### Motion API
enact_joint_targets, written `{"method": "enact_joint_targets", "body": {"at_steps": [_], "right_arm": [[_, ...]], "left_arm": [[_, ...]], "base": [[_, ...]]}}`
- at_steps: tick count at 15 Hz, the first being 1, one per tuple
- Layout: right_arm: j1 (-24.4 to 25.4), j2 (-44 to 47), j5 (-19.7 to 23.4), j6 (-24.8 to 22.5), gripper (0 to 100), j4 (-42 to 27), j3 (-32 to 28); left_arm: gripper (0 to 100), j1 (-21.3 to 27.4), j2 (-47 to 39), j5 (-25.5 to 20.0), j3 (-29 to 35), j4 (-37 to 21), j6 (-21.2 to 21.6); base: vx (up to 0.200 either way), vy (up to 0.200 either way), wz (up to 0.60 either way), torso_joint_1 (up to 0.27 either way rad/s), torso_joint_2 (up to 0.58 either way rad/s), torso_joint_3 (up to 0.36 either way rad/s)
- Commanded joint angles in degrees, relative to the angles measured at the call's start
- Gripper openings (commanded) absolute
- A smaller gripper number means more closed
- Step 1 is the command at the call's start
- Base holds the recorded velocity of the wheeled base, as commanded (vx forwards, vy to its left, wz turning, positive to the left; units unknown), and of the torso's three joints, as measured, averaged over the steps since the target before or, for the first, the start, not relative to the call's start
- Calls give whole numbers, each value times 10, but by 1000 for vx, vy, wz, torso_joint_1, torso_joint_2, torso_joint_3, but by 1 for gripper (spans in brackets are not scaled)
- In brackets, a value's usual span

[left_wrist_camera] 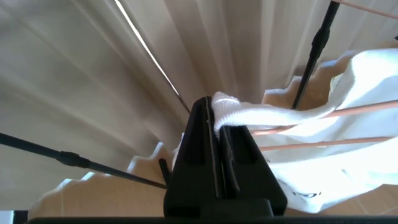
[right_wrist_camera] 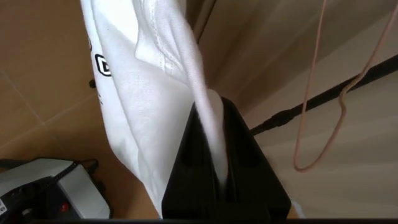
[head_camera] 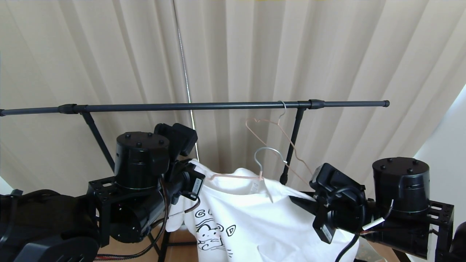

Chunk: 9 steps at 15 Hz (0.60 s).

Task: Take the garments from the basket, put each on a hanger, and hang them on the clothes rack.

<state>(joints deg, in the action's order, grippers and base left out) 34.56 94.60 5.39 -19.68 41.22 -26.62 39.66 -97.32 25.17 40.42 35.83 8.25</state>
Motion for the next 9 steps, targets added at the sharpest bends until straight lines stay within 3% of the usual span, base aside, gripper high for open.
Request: {"method": "enact_joint_targets", "body": {"at_steps": [1,5,9], "right_arm": [[6,6,9,-1,0,0,4],[28,56,2,2,0,3,-3],[35,117,-19,10,0,68,-4]], "left_arm": [[0,1,0,-1,0,1,0],[0,14,7,-1,2,0,2],[0,33,15,-1,0,0,5]], "base": [[0,0,0,0,0,0],[0,0,0,0,0,0],[0,0,0,0,0,0]]}}
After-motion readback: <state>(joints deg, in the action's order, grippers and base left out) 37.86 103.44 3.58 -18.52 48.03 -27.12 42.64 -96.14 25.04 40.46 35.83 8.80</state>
